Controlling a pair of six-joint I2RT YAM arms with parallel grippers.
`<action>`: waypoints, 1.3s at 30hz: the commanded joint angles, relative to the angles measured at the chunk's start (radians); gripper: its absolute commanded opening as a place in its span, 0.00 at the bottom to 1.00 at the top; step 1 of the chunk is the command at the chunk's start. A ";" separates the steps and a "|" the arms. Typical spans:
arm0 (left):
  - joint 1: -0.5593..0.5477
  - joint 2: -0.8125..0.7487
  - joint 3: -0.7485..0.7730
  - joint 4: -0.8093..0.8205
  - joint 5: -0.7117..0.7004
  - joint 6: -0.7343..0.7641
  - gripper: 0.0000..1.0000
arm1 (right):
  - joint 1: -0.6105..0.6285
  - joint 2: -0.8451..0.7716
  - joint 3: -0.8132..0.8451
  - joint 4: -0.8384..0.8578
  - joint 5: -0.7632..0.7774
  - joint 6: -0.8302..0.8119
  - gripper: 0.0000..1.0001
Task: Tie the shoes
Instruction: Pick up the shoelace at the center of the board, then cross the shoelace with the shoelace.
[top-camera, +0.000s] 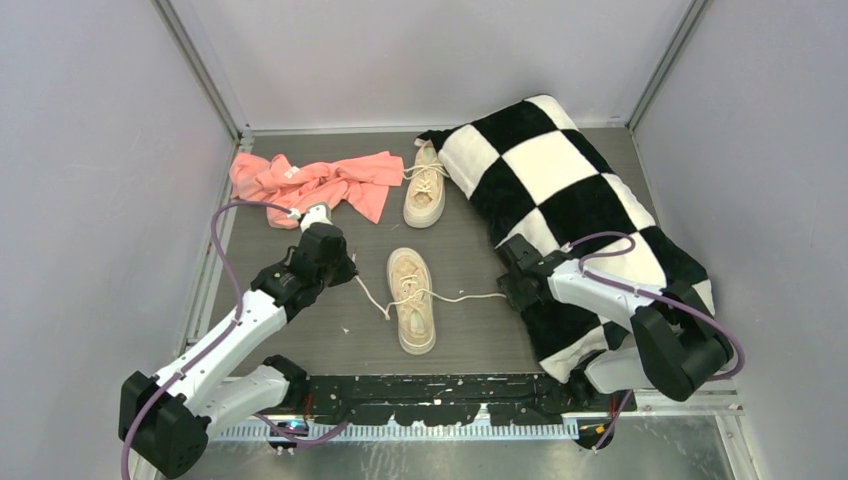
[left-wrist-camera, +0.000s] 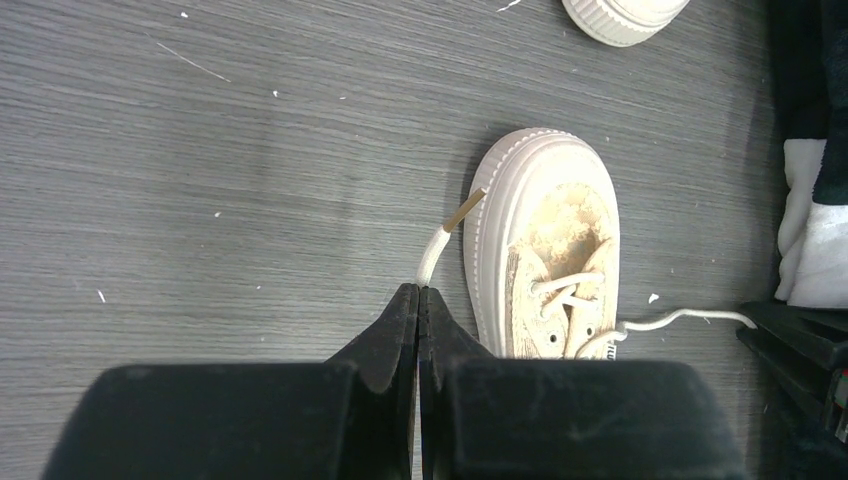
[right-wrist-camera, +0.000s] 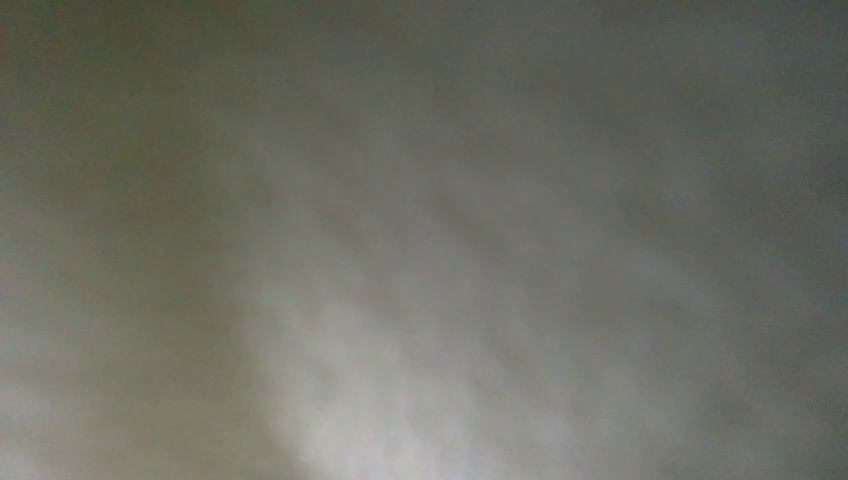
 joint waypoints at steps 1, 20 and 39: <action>0.005 -0.026 -0.002 0.002 -0.001 0.012 0.00 | 0.008 0.096 -0.002 0.018 -0.031 -0.022 0.32; 0.005 -0.045 0.052 -0.031 -0.025 0.012 0.01 | 0.216 -0.137 0.122 0.272 -0.024 -0.455 0.01; 0.006 -0.057 0.182 -0.035 0.337 0.207 0.01 | 0.323 0.146 0.449 0.613 -0.780 -0.906 0.01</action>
